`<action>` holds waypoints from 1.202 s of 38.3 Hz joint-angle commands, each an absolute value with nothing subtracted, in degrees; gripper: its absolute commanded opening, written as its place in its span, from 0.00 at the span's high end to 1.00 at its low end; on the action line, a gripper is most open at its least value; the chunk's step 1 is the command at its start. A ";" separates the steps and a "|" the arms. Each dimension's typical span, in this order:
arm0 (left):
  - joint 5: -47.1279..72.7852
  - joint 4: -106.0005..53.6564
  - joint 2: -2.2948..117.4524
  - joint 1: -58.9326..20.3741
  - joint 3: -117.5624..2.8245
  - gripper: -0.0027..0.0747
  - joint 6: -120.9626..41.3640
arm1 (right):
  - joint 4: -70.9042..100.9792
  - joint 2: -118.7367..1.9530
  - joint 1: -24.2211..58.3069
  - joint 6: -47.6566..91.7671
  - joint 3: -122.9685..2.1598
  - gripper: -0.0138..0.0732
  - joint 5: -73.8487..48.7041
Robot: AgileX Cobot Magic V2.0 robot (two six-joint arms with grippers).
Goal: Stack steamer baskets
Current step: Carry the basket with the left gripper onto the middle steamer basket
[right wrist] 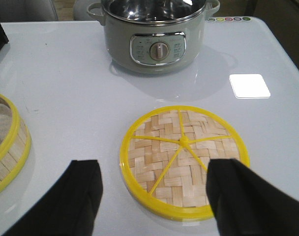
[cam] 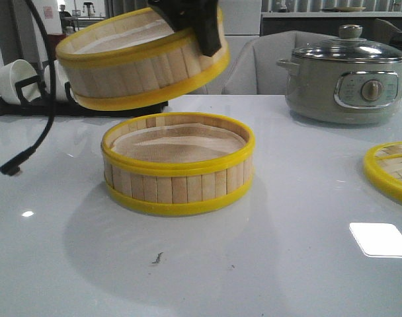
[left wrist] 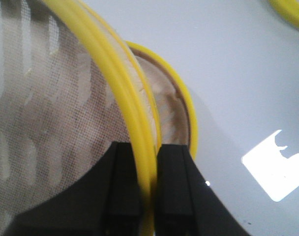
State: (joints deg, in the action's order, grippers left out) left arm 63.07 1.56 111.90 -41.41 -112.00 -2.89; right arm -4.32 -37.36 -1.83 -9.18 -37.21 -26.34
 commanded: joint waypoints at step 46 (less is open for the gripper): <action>59.16 -3.01 119.52 -43.12 -114.91 0.85 -3.53 | -4.78 -37.63 -1.80 -8.98 -39.47 0.20 -22.41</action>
